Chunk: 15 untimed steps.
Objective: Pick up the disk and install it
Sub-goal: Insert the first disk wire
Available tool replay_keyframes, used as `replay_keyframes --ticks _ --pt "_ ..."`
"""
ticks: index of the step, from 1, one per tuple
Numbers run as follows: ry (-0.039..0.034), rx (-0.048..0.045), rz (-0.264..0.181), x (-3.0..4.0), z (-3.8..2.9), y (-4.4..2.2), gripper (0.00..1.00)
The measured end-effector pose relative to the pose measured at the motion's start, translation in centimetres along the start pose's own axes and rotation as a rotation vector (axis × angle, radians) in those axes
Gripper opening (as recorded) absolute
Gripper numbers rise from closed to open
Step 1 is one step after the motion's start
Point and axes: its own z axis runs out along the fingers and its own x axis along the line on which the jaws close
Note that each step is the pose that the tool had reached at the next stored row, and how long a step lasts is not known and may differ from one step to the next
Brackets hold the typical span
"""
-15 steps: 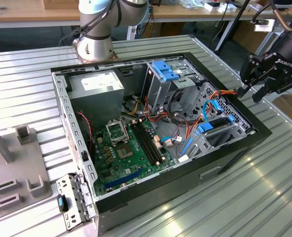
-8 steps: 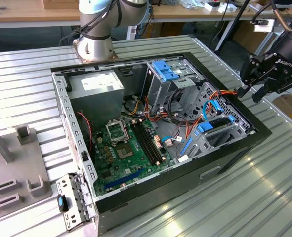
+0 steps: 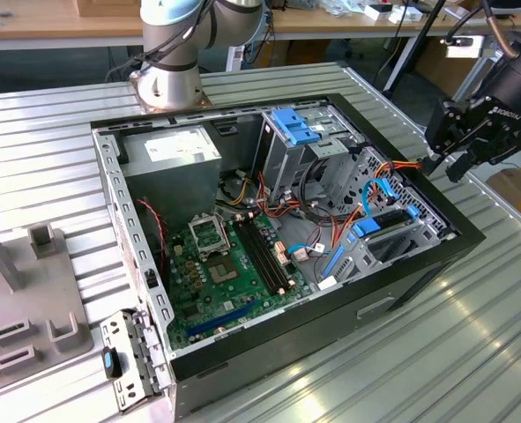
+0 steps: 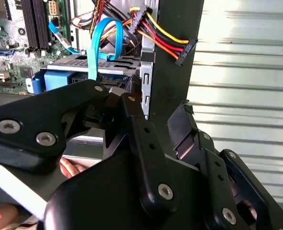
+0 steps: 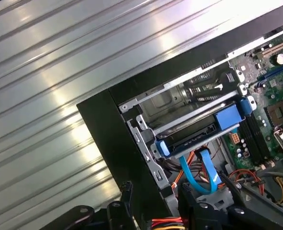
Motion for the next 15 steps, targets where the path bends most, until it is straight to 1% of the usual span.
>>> replay_keyframes --ticks 1,2,3,5,6,7,9,13,14,15 --pt "0.028 0.0154 -0.003 -0.46 0.11 -0.87 0.5" --pt "0.0635 0.034 -0.006 -0.47 0.14 -0.86 0.5" --pt "0.0808 0.0434 -0.007 -0.49 0.23 -0.83 0.5" --pt "0.0822 0.044 -0.007 -0.49 0.35 -0.83 0.5" --pt "0.0822 0.0442 -0.007 -0.47 0.68 -0.82 0.5" --pt "0.0822 0.0442 -0.007 -0.46 0.83 -0.81 0.5" --pt "0.0822 0.0442 -0.007 -0.42 1.35 -0.79 0.5" --pt "0.0822 0.0442 -0.007 -0.41 1.45 -0.79 0.5" --pt "0.0821 0.0445 -0.007 -0.5 1.51 -0.91 0.5" --pt "0.0821 0.0443 -0.007 -0.66 1.59 -1.17 0.5"
